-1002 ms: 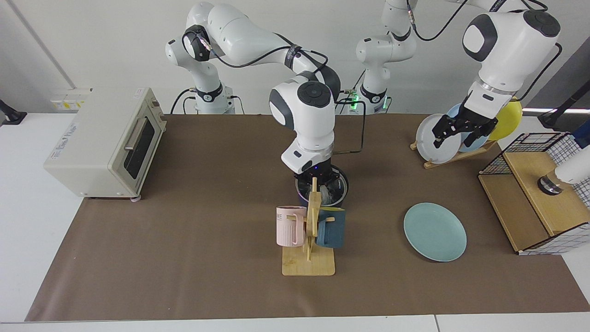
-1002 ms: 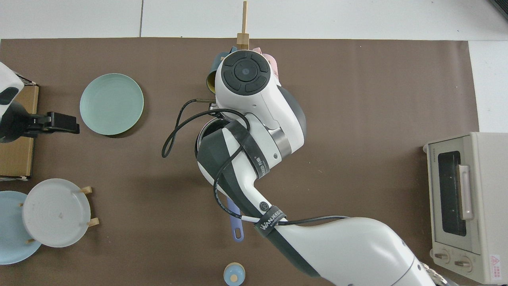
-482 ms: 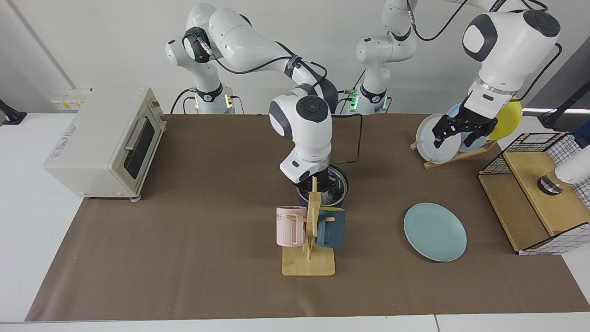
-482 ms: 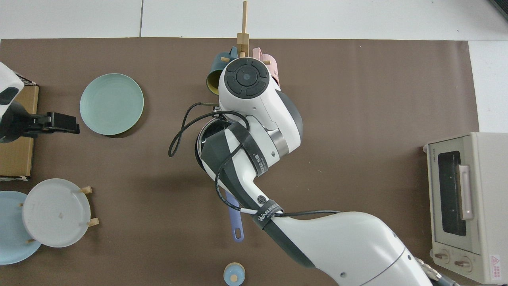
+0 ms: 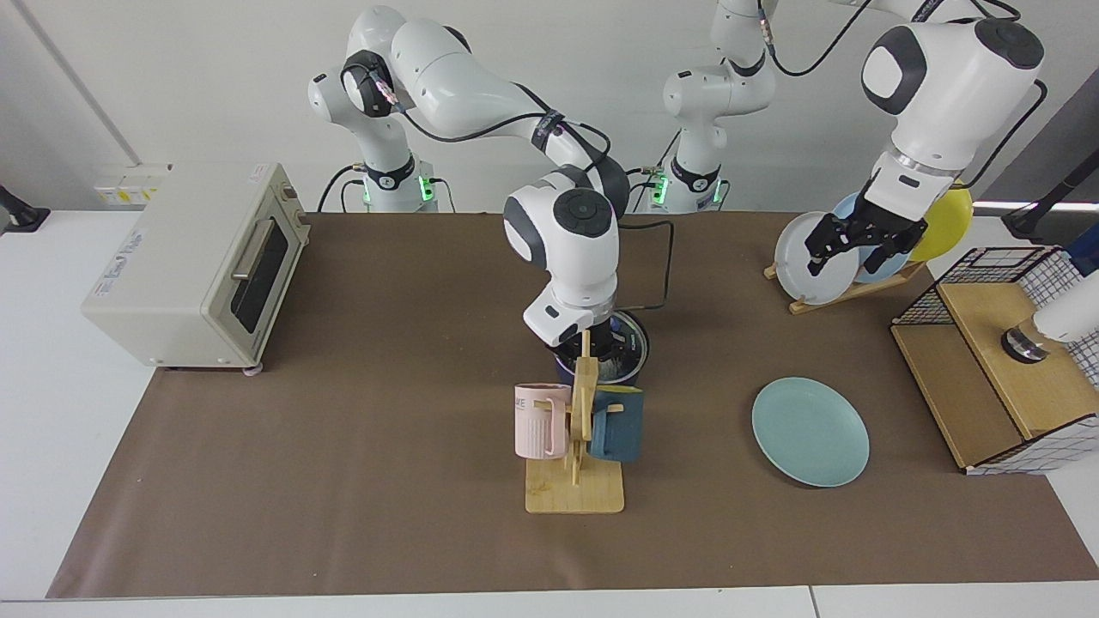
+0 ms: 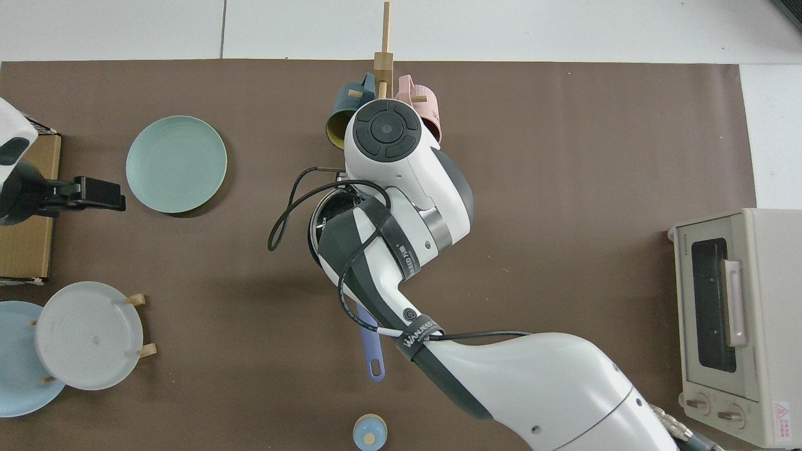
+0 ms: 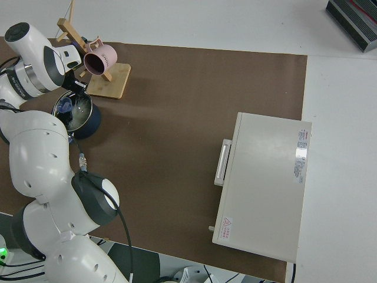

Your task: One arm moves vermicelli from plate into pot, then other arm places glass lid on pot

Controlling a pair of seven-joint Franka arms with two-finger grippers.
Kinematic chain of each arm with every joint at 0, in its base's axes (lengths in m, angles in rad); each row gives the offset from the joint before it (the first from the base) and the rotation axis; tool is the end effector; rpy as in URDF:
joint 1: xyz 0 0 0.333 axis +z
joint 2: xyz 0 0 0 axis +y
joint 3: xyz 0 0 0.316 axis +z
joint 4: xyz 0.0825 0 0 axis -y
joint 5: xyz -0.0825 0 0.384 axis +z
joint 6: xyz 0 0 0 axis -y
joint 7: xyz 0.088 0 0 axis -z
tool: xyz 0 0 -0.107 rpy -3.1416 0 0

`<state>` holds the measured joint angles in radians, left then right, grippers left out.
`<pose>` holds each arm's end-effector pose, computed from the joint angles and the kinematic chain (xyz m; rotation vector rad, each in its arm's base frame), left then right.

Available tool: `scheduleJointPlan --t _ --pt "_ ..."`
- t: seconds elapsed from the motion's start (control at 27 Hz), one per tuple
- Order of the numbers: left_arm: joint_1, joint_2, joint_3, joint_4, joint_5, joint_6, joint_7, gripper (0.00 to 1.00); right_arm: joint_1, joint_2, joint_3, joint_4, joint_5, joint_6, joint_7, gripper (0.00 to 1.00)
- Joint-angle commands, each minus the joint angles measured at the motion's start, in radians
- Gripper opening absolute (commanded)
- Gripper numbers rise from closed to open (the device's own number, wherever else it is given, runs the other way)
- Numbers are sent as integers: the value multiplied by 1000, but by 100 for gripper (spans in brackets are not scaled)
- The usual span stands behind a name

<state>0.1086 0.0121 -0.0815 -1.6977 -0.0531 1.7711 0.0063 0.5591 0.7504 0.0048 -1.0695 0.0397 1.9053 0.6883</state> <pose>0.5724 0.0111 0.5752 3.0875 0.0460 0.0961 0.6458 0.4104 0.3941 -3.0502 0.2097 -0.0689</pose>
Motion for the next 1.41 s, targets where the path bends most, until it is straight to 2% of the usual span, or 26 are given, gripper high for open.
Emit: scheduleJointPlan --t 0.0,0.93,1.34,1.37 --pt "-7 -11 6 -3 -2 -7 6 100 -2 -10 3 -30 3 24 -24 0" --pt "-7 -11 6 -3 -2 -7 6 100 -7 -14 4 -38 22 11 -30 0" --pt "-7 -11 6 -3 -2 -7 6 100 -11 -19 4 -41 8 -20 -30 0" --pt "-7 -11 6 -3 -2 -7 6 100 -11 -17 4 -38 9 -31 -30 13"
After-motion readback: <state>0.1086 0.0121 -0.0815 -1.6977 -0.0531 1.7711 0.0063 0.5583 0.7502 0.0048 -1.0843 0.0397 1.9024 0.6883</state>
